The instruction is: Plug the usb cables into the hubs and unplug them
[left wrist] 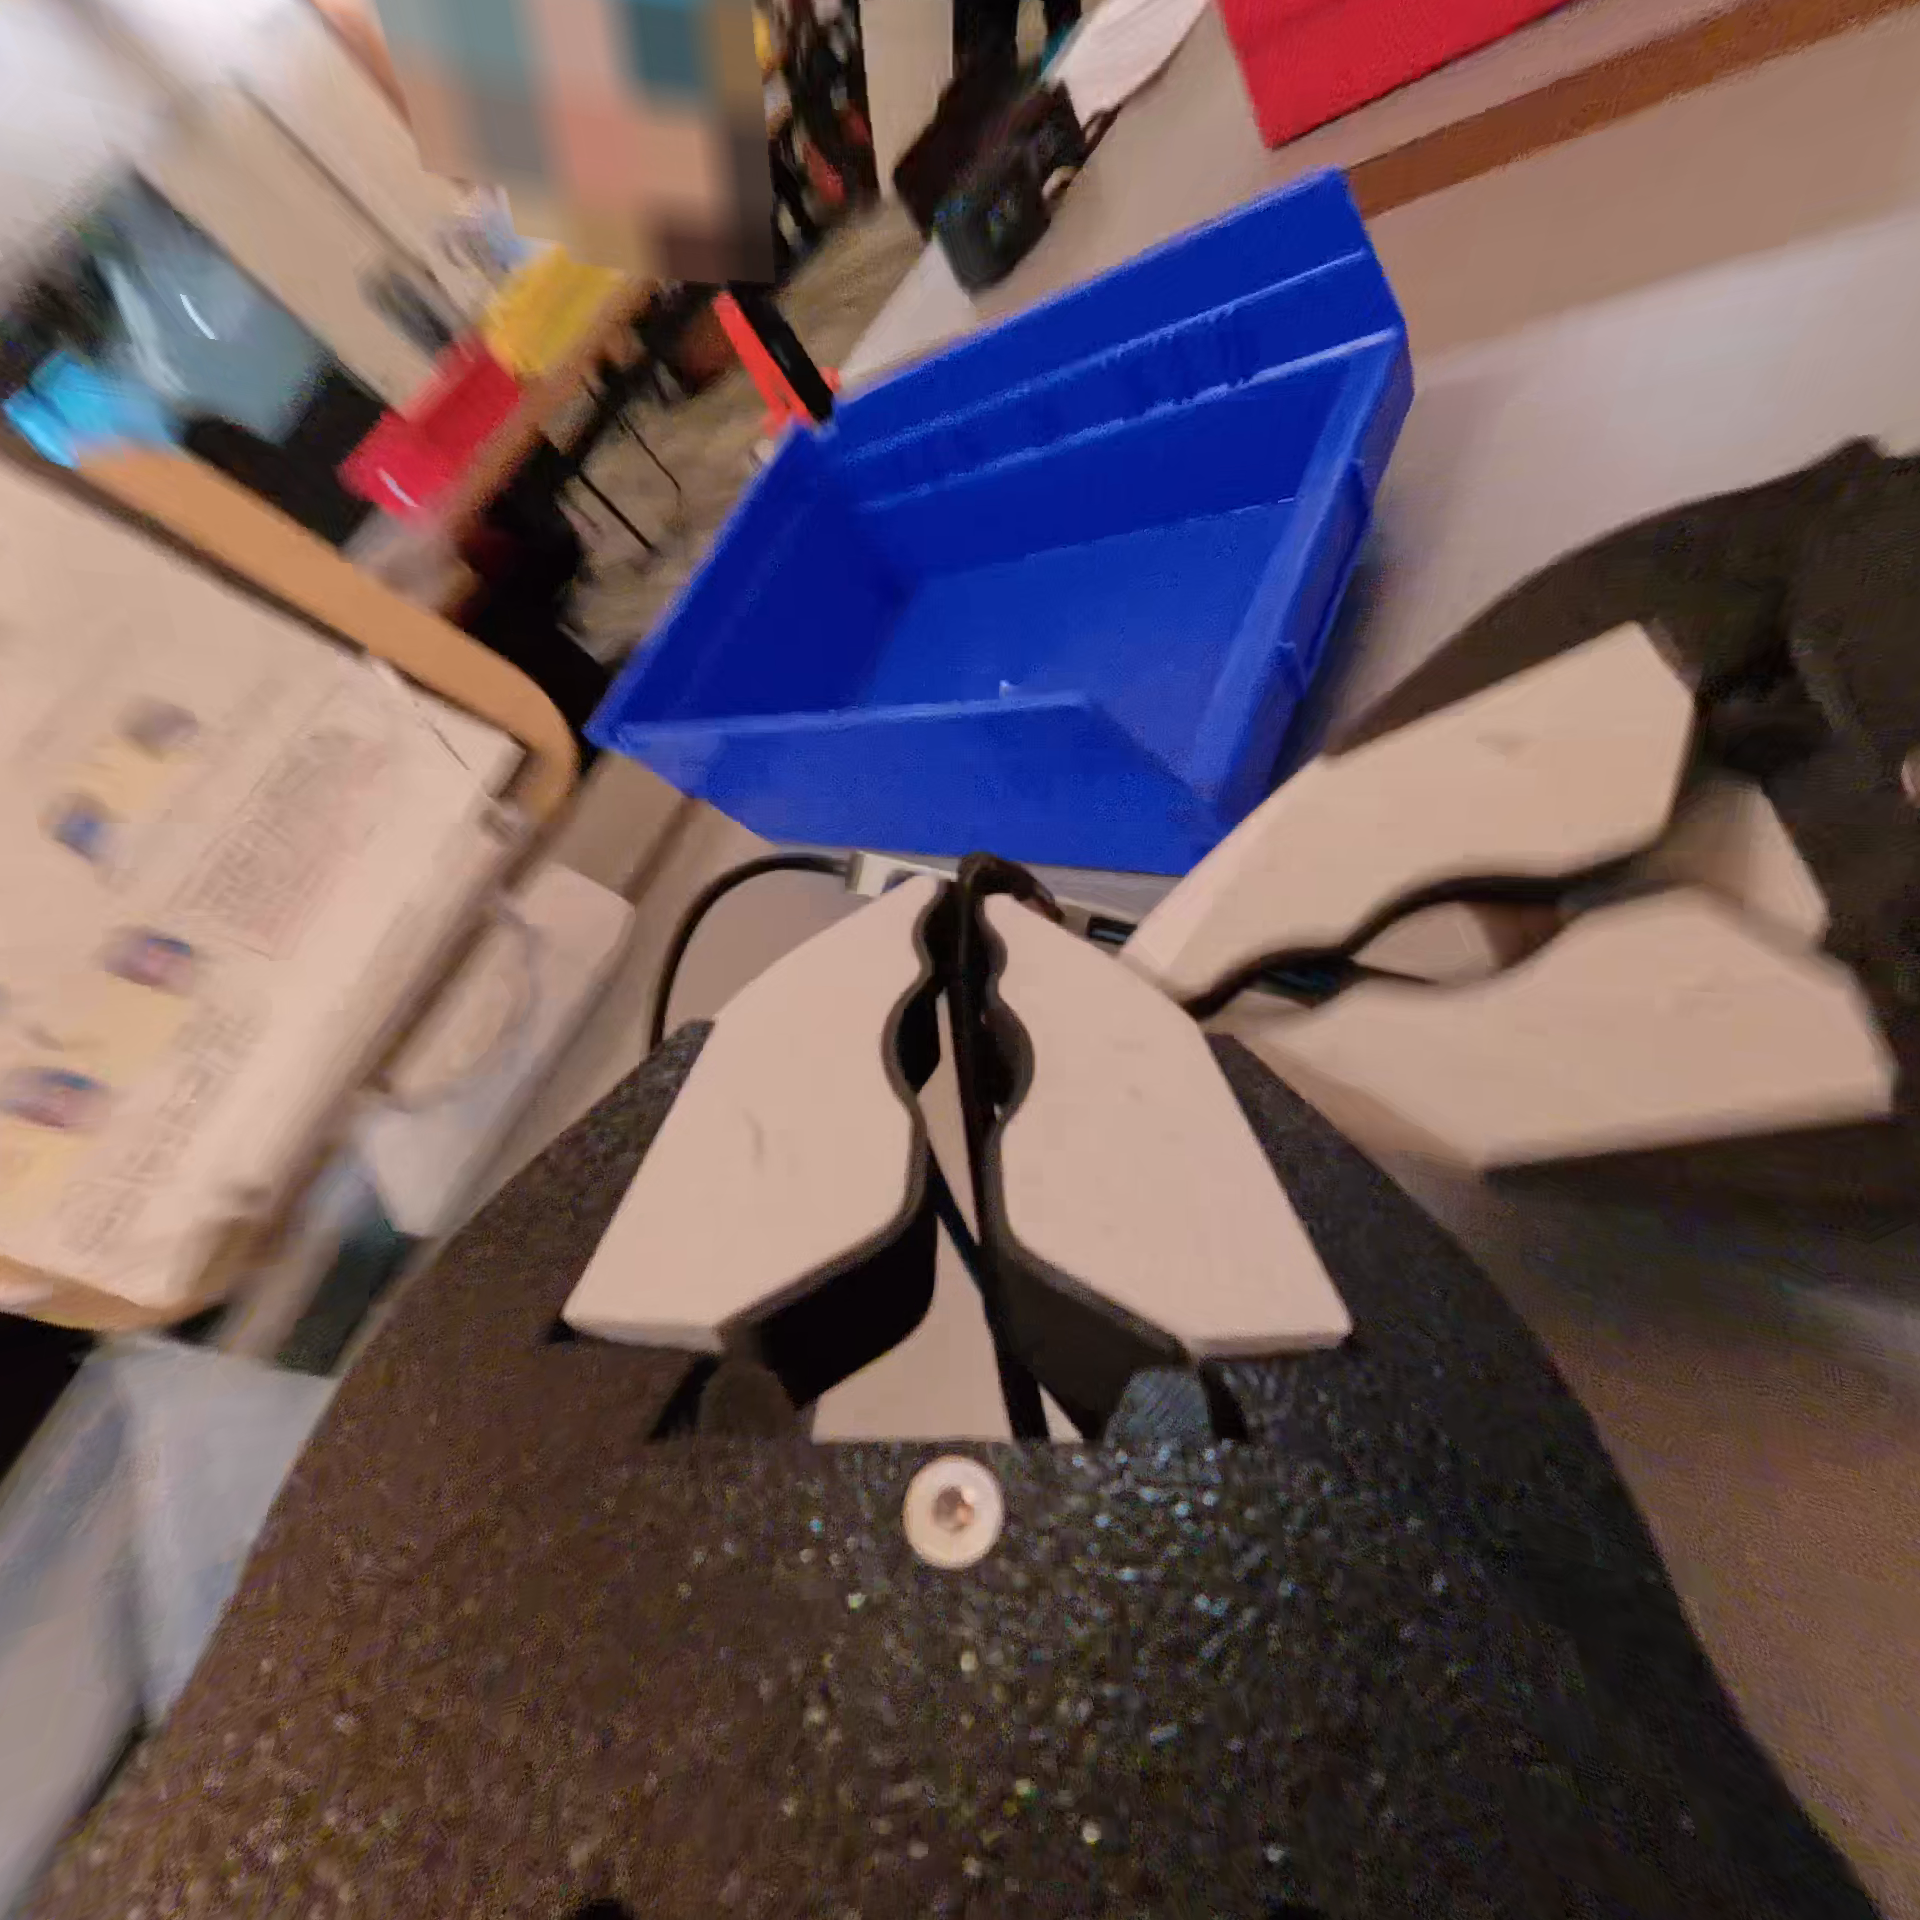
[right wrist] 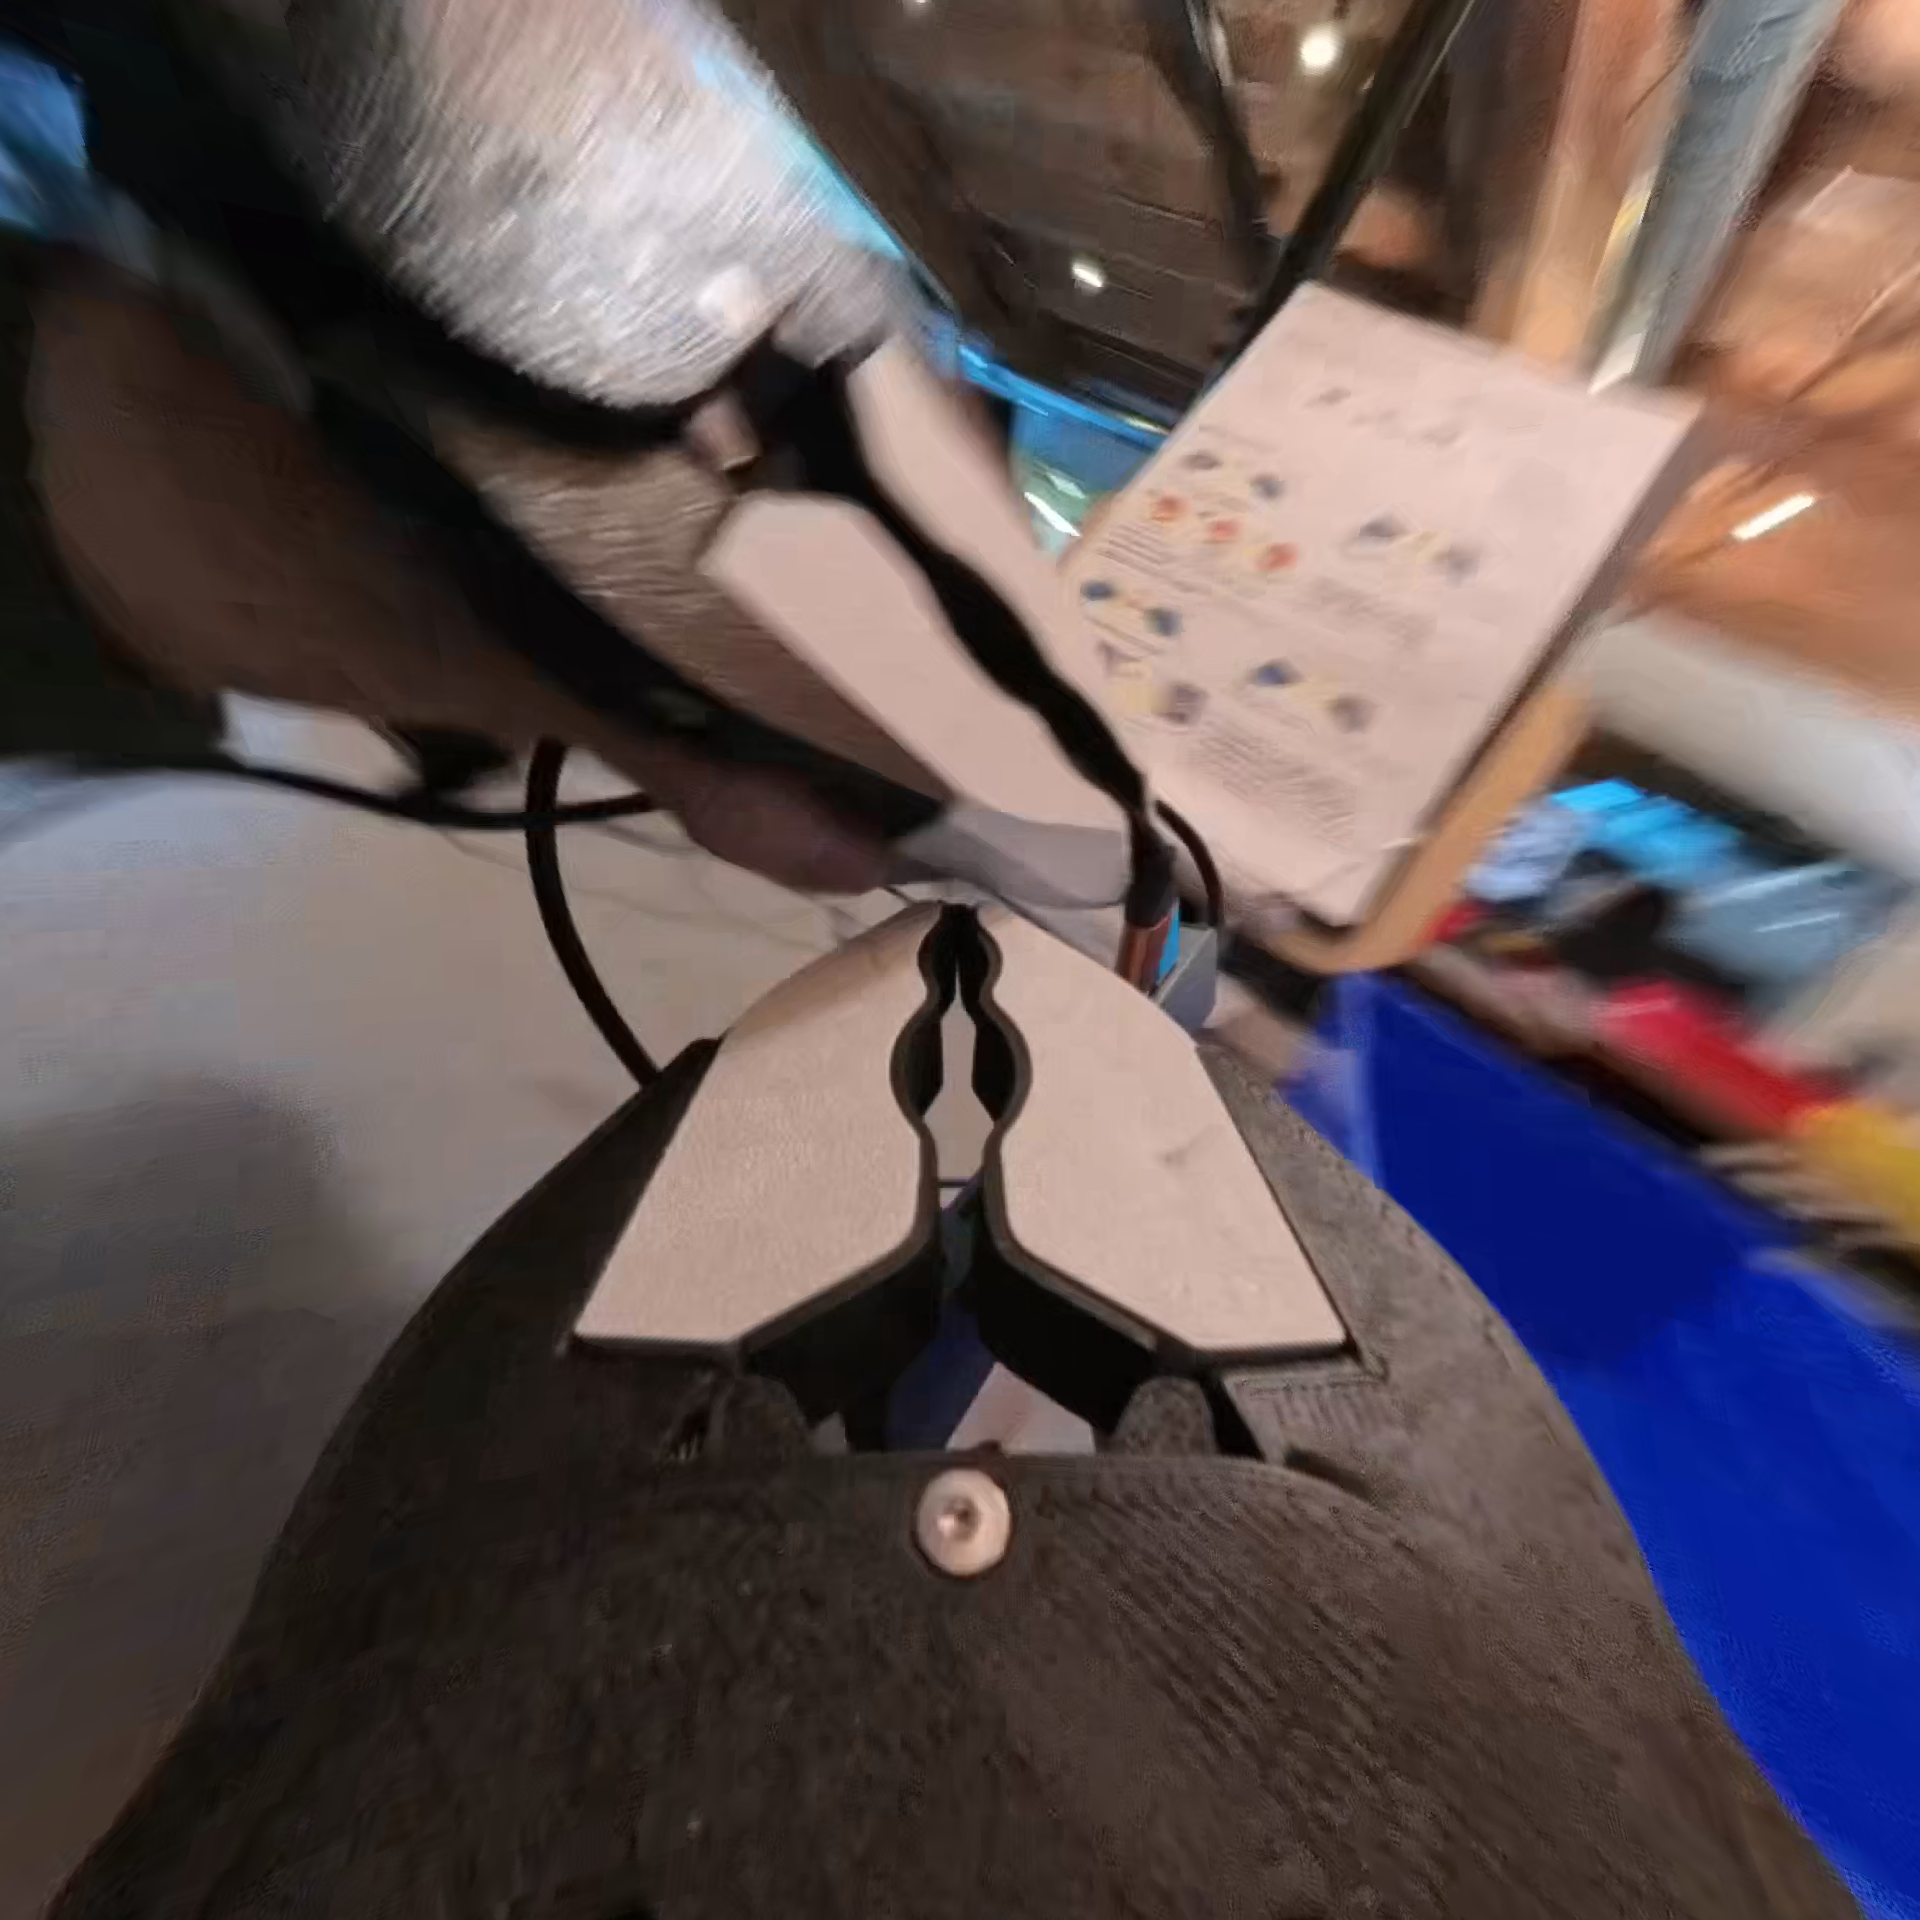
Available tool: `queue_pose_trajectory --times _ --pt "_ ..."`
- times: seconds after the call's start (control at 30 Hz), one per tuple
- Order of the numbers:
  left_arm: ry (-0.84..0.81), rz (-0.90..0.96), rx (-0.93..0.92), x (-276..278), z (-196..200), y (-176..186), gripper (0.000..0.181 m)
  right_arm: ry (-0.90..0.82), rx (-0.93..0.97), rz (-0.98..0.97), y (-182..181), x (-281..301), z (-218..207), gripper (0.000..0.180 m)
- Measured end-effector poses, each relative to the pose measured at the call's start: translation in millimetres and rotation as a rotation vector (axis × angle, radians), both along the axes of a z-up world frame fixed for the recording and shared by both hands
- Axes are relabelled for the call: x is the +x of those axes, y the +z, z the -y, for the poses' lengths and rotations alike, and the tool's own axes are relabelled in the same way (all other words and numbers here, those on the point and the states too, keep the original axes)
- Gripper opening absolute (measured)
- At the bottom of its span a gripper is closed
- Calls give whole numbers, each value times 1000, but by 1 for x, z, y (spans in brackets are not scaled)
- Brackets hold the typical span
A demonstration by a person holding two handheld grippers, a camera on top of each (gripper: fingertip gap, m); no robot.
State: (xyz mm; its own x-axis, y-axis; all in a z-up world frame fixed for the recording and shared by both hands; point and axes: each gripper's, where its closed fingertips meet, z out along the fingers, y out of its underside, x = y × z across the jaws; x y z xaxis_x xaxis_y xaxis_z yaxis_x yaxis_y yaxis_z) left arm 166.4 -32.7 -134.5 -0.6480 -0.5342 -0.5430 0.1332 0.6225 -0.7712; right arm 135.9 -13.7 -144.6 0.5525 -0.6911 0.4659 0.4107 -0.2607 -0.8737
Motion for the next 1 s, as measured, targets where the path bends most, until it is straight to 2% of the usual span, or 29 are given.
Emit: queue_pose_trajectory --times 0.03,0.07,0.13,0.23,0.3,0.47,0.63,0.73,0.8,0.87,1.0 --pt "48 88 50 3 -1 6 1 -38 -40 60 3 0 -1 0" --pt "85 118 38 4 -2 10 1 -11 66 28 9 1 6 0" --pt "127 55 23 12 -13 0 2 -31 271 -92 15 19 40 0" --pt "100 5 -116 17 -24 5 2 -18 513 -158 25 29 73 22" --pt "88 51 -152 17 -29 21 2 10 552 -174 26 31 76 38" --pt "76 17 -127 16 -36 22 2 13 480 -184 22 32 65 47" --pt "56 -193 -30 7 -42 -29 2 6 528 -155 26 29 74 47" --pt "102 -276 31 3 -54 -60 2 -19 464 -179 21 30 76 47" --pt "149 -287 46 5 -63 -74 2 -40 304 -349 -1 34 70 51" --pt "183 -351 66 3 -71 -88 10 -66 137 -553 -31 36 69 74" --pt "196 -381 33 3 -77 -83 32 -10 -49 -813 -73 19 65 79"
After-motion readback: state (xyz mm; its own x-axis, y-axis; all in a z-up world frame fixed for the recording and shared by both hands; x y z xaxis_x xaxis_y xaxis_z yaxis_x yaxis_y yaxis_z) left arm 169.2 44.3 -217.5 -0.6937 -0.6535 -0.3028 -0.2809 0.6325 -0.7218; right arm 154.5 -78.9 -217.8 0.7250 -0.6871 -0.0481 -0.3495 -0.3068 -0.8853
